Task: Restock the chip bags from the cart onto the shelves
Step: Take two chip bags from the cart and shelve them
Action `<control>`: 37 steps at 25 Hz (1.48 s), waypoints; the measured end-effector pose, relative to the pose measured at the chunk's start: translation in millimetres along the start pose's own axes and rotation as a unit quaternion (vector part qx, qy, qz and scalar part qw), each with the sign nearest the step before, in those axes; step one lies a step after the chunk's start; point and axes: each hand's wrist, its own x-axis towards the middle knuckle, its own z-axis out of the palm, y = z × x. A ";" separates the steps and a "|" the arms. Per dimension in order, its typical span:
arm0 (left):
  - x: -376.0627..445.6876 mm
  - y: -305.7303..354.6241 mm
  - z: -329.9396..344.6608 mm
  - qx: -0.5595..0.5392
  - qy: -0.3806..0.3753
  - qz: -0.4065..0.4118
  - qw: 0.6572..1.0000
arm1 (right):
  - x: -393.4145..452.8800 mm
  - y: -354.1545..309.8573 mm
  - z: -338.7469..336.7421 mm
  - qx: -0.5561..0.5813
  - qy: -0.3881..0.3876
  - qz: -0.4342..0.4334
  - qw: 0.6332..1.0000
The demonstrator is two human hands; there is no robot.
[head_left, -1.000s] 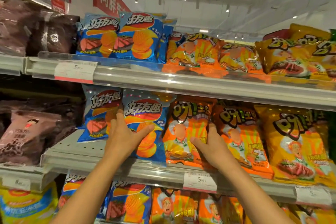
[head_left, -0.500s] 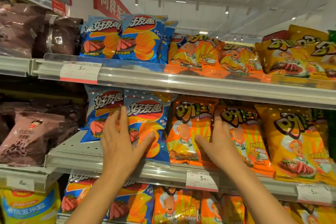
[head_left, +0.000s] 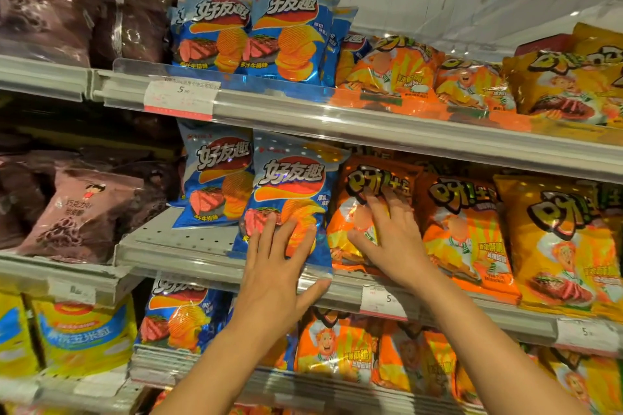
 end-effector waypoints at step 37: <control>-174.8 662.2 320.8 -0.314 -0.543 0.203 0.751 | -663.9 459.8 -123.0 0.255 0.060 0.656 0.708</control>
